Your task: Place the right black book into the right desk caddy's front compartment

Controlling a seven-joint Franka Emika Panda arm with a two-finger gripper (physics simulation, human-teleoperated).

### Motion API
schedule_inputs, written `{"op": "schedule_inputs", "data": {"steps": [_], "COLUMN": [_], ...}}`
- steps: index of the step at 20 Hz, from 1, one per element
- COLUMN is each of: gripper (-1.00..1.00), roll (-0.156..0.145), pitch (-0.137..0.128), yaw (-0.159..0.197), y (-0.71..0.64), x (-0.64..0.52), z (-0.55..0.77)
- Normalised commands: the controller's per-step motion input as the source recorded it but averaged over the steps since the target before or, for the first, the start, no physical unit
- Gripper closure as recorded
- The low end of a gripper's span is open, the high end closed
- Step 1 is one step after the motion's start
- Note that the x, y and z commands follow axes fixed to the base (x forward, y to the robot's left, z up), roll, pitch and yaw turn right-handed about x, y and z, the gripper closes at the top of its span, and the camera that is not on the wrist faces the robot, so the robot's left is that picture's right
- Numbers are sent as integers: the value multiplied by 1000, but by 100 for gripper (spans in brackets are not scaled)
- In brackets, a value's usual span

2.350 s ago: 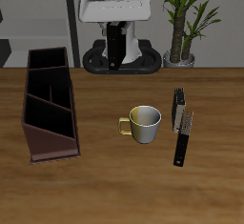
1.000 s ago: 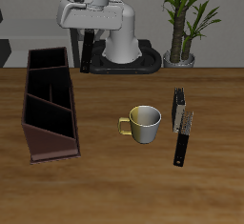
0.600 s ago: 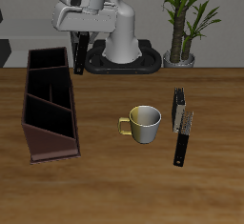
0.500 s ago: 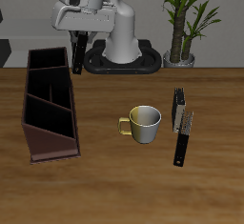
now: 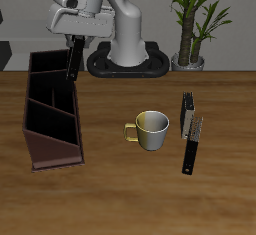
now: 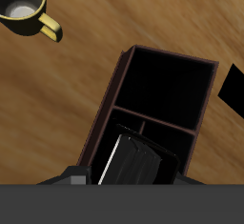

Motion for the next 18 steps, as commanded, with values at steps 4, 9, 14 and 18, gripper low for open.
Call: {"op": "schedule_inputs", "data": {"steps": [4,9,14,18], "gripper": [100,100,100,100], "roll": [2,16,-8,-3], "pitch": [-2,8,12,5], "yaw": [2,1,-10,-20], "y": [-19,37,-90,-56], "x": [52,88,33,52], "z": [-43,-121,-133,-69]}}
